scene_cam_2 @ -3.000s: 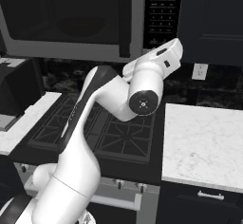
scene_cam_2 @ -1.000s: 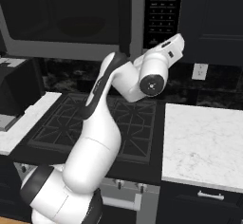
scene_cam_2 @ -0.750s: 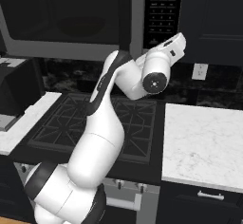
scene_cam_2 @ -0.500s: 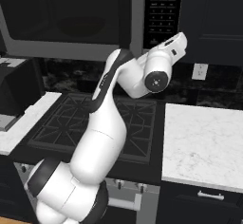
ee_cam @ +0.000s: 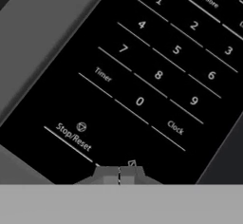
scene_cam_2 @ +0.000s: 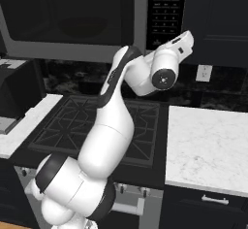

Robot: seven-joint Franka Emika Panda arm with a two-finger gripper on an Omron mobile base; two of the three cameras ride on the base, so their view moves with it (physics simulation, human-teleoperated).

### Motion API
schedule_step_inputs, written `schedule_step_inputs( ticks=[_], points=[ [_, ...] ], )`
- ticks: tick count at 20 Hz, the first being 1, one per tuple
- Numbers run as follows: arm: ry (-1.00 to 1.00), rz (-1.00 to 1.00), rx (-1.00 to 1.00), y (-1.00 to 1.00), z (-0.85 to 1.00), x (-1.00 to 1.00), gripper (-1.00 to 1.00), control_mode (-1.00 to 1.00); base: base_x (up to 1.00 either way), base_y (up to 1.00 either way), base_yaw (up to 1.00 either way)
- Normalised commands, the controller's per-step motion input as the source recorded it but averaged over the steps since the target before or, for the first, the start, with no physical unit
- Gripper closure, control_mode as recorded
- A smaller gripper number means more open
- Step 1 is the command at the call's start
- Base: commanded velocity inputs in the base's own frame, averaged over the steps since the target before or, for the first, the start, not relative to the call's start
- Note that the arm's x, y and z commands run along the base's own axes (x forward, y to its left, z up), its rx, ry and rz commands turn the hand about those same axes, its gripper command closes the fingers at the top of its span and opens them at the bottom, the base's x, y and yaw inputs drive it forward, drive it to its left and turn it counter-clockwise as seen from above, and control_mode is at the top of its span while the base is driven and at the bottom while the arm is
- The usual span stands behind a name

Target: Open the microwave, place the bowl with waffle inside the microwave, then close the microwave door and turn it on.

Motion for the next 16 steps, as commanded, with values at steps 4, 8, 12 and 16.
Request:
schedule_step_inputs(
  ticks=[4,8,12,16],
  points=[
    [0.0,0.0,0.0,0.0,0.0,0.3,1.0,-1.0,0.0,0.0,0.0],
    [0.0,0.0,0.0,0.0,-0.01,0.24,1.0,-1.0,0.0,0.0,0.0],
    [0.0,0.0,0.0,0.0,-0.04,0.28,1.0,-1.0,0.0,0.0,0.0],
    [0.0,0.0,0.0,0.0,-0.04,0.43,1.0,-1.0,0.0,0.0,0.0]
  ],
)
